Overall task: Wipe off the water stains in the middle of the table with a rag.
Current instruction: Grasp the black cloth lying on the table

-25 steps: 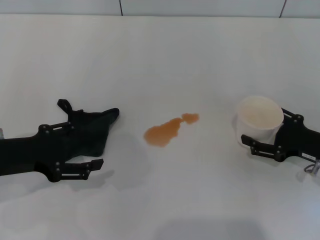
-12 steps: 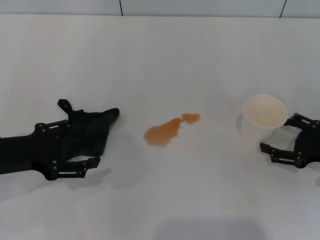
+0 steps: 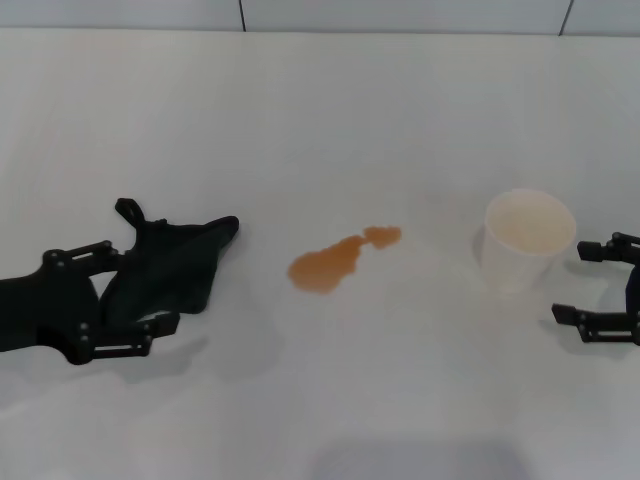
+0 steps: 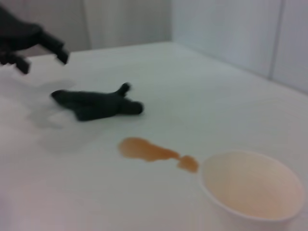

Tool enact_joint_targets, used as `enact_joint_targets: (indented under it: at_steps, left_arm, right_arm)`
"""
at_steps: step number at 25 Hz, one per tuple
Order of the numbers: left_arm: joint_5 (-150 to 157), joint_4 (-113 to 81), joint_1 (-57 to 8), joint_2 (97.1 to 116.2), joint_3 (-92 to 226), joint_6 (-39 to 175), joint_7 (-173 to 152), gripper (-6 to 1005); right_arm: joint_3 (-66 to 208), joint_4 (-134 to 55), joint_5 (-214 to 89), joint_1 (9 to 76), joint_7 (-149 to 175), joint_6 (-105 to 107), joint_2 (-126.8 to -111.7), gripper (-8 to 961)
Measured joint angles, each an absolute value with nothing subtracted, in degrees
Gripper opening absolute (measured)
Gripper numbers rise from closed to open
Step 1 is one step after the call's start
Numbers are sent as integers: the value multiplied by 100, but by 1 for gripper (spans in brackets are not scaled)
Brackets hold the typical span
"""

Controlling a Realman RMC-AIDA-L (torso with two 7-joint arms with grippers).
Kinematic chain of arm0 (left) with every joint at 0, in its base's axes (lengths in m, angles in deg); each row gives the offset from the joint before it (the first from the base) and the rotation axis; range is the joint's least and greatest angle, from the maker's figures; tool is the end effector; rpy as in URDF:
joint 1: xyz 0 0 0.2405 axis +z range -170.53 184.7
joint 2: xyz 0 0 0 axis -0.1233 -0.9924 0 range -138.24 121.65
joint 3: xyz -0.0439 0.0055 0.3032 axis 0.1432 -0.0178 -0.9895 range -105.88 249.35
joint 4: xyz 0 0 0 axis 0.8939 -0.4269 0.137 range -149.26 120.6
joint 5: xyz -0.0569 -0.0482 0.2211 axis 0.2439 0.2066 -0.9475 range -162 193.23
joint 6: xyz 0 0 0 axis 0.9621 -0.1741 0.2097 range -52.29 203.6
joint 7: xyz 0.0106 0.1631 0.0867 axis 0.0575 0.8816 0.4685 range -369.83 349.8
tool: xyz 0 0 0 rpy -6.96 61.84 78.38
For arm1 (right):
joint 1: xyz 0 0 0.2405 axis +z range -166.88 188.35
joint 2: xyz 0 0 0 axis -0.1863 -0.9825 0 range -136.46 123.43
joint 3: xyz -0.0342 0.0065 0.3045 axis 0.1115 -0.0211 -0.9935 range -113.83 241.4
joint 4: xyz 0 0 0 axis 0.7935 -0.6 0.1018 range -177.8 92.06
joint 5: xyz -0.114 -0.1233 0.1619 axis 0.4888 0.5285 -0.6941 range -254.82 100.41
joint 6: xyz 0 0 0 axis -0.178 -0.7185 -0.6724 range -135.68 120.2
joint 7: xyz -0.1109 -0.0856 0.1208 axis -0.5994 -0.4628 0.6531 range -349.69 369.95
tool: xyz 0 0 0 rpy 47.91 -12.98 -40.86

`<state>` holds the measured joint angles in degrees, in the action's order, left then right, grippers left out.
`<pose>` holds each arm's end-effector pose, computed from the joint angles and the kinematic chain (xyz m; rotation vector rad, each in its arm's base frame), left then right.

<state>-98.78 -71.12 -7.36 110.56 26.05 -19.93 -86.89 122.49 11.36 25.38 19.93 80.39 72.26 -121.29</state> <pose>-0.3491 0.3133 -0.0154 -2.7411 -0.4788 -0.4669 0.3801 0.3213 -0.0137 -2.6070 0.3927 0.3450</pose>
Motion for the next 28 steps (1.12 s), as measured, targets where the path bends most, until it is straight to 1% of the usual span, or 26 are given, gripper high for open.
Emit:
enact_joint_targets:
  at_steps: [7,14,19,23,28]
  left_arm:
    - [-9908,-7113,-764,10937,2869,-2165,-8929,873]
    - [-10023,-7225,-796,10794,2874,-2134,-9388,873]
    - [-10414,-7533,-906,10816,2876,-2078,-9753,873]
    - [-10879,-7707,-1204,10846,2876,-1985,-10151,873]
    - [-11232,-7762,-1553,10827,2833,-1886,-10458,873]
  right_arm:
    - [11855,2562,3609,2120,9231,8492,-12130,861]
    - [11626,3429,3853,2285,9756,9564,-12131,861]
    - [11943,3492,3817,2348,9851,9701,-12148,861]
    - [12442,3445,3817,2353,9890,9618,-12152,862]
    - [13103,3436,3805,2435,10033,9281,-12158,862]
